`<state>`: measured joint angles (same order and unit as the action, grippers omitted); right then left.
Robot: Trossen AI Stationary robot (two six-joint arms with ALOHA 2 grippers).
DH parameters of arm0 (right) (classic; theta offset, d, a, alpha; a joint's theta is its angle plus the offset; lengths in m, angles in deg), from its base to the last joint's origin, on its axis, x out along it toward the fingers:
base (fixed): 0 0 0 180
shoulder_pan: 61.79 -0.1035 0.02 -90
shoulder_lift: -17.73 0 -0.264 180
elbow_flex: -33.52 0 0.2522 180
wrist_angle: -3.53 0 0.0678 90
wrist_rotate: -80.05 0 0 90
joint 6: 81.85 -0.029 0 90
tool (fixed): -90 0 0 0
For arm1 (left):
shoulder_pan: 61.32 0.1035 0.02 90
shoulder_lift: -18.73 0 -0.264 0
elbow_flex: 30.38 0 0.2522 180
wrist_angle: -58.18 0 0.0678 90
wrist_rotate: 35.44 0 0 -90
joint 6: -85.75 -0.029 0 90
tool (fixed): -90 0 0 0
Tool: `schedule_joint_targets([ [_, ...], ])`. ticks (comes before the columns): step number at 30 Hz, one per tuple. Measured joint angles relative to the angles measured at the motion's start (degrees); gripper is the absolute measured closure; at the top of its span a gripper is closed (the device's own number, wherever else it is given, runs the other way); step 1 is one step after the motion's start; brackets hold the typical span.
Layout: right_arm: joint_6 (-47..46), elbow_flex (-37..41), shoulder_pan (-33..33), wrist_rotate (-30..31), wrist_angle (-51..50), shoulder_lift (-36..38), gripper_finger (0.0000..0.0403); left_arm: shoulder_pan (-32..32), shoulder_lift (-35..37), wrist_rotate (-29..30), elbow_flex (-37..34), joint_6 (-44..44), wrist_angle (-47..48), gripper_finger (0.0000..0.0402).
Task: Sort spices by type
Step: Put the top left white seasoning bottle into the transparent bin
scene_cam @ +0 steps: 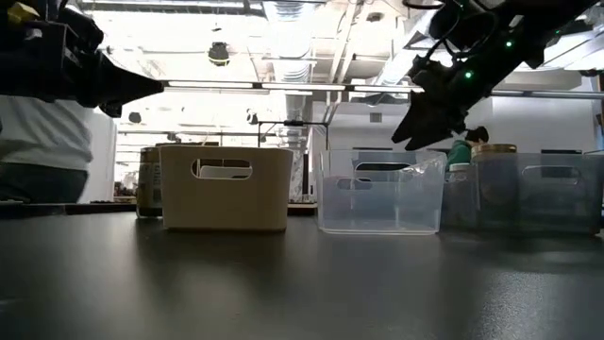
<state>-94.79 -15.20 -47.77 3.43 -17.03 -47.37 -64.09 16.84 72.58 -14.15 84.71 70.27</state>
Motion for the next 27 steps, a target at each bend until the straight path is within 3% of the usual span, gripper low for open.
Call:
schedule_joint_targets([
  [11, 4.46, 0.0, 0.0, -0.02, 6.06, -0.91, 0.004, 0.0, -0.35, 0.35, 0.6, 0.53, 0.72, 0.0393],
  [21, 4.44, 0.0, -0.15, -0.02, 6.09, -0.9, 0.004, 0.01, -0.35, 0.55, 0.69, 0.85, 0.72, 0.0263],
  [27, 4.46, 0.0, -0.15, -0.02, 6.11, -0.89, 0.004, 0.01, -0.35, 0.57, 0.78, 5.69, 1.31, 0.022],
])
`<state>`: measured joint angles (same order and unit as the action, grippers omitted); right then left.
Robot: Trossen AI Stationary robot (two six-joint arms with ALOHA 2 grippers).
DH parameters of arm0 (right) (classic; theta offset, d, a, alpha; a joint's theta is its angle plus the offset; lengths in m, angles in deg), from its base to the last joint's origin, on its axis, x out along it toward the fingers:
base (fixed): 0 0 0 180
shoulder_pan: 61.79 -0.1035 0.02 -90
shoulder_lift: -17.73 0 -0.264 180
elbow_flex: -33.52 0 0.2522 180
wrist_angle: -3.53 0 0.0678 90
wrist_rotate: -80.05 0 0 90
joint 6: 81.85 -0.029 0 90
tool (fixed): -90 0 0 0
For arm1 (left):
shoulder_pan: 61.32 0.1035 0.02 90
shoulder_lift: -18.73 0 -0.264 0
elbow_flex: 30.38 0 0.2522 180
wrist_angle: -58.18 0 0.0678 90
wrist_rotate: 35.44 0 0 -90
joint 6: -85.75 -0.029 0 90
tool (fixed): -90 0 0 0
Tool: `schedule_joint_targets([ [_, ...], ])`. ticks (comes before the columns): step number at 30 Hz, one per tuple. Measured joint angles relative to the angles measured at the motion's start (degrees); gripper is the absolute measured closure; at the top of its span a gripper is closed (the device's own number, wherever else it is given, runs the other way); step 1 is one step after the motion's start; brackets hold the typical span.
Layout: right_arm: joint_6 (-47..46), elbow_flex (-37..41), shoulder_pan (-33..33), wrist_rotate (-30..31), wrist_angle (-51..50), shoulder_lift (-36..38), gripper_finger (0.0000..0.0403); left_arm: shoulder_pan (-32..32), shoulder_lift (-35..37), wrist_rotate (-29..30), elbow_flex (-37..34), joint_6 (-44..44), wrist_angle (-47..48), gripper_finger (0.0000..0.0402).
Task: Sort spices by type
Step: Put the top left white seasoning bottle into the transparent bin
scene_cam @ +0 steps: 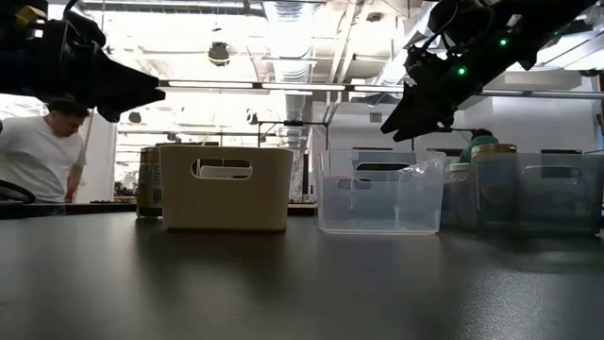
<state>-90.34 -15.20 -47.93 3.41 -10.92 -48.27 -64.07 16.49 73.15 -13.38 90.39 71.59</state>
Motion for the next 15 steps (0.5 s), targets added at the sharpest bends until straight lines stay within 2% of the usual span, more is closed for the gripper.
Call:
schedule_joint_targets([
  [4, 0.03, 0.0, 0.0, 0.0, -0.02, 0.0, 0.004, 0.38, 0.0, 1.77, 0.02, -2.27, 0.35, 0.0213],
  [8, 0.19, 0.0, 0.0, 0.0, -0.04, 0.0, 0.004, 0.67, 0.0, 6.94, 0.11, -1.94, 0.43, 0.0199],
  [15, 0.15, 0.0, 0.0, -0.02, -0.07, 0.0, 0.004, 1.19, -0.44, 8.5, 0.13, -1.61, -0.04, 0.0137],
])
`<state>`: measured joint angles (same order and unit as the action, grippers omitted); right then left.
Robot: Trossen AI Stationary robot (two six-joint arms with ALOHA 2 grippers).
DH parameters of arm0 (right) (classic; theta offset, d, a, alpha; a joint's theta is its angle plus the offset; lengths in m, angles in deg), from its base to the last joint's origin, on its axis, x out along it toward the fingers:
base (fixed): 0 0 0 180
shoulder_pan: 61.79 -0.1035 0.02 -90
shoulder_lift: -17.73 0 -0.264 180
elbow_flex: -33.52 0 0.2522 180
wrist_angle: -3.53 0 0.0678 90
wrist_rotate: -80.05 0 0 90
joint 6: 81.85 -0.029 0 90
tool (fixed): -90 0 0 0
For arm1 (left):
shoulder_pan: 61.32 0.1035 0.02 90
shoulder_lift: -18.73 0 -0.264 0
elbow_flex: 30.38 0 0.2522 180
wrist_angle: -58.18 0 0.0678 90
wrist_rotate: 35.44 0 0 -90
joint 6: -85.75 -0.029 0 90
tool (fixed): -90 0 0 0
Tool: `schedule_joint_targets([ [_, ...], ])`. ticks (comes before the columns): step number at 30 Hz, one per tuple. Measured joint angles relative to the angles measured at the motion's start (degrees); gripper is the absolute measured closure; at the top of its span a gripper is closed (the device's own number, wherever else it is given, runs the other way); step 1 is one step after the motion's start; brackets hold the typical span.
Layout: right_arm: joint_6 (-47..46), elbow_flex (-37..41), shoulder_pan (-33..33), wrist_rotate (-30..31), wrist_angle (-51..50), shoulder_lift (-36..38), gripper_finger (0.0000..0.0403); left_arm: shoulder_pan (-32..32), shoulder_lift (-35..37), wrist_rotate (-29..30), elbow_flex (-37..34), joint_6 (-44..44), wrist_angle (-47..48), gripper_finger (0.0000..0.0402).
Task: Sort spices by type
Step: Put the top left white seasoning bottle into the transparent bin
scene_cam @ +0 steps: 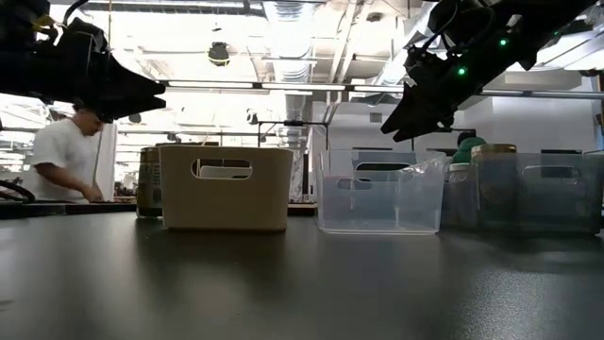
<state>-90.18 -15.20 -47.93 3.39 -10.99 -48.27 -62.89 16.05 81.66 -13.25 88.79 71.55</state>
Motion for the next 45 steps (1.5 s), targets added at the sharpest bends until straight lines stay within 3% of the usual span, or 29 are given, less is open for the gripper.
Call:
schedule_joint_targets([
  [3, -0.06, 0.0, 0.0, 0.0, -0.02, 0.0, 0.004, 0.0, -0.06, 0.04, -0.04, -1.0, -0.21, 0.0118],
  [8, -0.15, 0.0, 0.0, 0.0, -0.02, 0.0, 0.004, 0.25, -0.06, 2.54, 0.12, 6.22, -0.73, 0.0116],
  [10, -0.13, 0.0, -0.01, 0.0, -0.04, 0.0, 0.004, 0.84, -0.23, 5.87, 2.01, 7.94, 3.13, 0.012],
  [15, 1.2, 0.0, -0.95, -0.04, -0.07, 0.0, 0.004, 4.1, -3.83, 7.8, 11.32, 9.23, 13.39, 0.0126],
  [21, 1.36, 0.0, -2.47, -0.04, -0.07, 0.0, 0.004, 10.54, -15.14, 8.17, 24.36, 9.8, 23.69, 0.0127],
  [26, 1.33, 0.0, -3.5, -0.04, -0.07, 0.0, 0.004, 17.46, -28.99, 7.3, 36.51, 10.36, 33.55, 0.0127],
  [34, 2.29, 0.0, -4.13, -0.04, -0.07, 0.0, 0.004, 31.02, -51.34, -4.3, 53.88, 4.4, 46.92, 0.0127],
  [39, 2.38, 0.0, -4.31, -0.02, -0.07, 0.0, 0.004, 37.38, -61.67, -8.26, 58.23, -2.17, 53.06, 0.0127],
  [45, 2.4, 0.0, -4.5, -0.04, -0.08, 0.0, 0.004, 42.44, -67.83, -9.28, 58.38, -7.03, 53.3, 0.0127],
])
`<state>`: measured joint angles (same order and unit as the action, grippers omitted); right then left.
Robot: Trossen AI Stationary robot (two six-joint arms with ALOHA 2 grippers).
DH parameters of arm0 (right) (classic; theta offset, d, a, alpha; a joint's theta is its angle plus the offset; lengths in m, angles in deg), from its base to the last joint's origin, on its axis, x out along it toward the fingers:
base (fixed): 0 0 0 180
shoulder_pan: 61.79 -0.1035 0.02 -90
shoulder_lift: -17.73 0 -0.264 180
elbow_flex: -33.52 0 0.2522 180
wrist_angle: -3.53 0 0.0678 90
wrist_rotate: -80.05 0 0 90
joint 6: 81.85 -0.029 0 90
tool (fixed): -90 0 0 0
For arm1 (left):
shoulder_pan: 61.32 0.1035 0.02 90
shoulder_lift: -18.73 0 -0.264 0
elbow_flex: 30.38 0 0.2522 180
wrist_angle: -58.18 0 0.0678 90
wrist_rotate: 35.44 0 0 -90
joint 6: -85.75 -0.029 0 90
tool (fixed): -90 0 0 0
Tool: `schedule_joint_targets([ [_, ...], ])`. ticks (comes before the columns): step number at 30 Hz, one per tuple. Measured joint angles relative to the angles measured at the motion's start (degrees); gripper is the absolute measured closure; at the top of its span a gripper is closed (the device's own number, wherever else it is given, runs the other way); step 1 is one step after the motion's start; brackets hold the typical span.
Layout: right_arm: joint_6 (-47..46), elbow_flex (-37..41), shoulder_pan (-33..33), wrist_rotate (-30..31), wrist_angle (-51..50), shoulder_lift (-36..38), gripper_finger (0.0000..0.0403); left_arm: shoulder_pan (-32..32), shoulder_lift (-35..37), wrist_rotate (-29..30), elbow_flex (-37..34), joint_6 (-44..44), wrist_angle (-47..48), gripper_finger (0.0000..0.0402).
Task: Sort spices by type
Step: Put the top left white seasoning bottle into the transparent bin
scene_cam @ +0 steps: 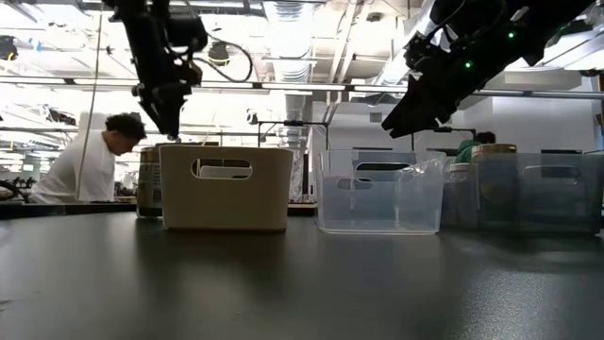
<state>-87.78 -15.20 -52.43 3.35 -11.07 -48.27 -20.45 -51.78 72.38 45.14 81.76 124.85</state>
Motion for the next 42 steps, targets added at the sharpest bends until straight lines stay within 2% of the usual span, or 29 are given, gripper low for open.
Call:
schedule_joint_targets([
  [10, 0.06, 0.0, 0.0, 0.01, -0.01, 0.0, 0.004, 7.32, -4.43, -7.28, -0.04, -1.93, -2.59, 0.0127],
  [17, 0.02, 0.0, 0.0, 0.02, -0.03, 0.02, 0.004, 9.9, -5.71, -7.55, -0.11, -2.28, -3.8, 0.0127],
  [31, -0.02, 0.0, 0.0, 0.02, -0.03, 0.02, 0.004, 13.65, -5.83, -13.15, -0.11, -2.89, -5.65, 0.0127],
  [42, -0.11, 0.0, -0.02, 0.02, -0.03, 0.02, 0.004, 13.78, -12.47, -14.61, -0.11, -3.11, -6.06, 0.0127],
])
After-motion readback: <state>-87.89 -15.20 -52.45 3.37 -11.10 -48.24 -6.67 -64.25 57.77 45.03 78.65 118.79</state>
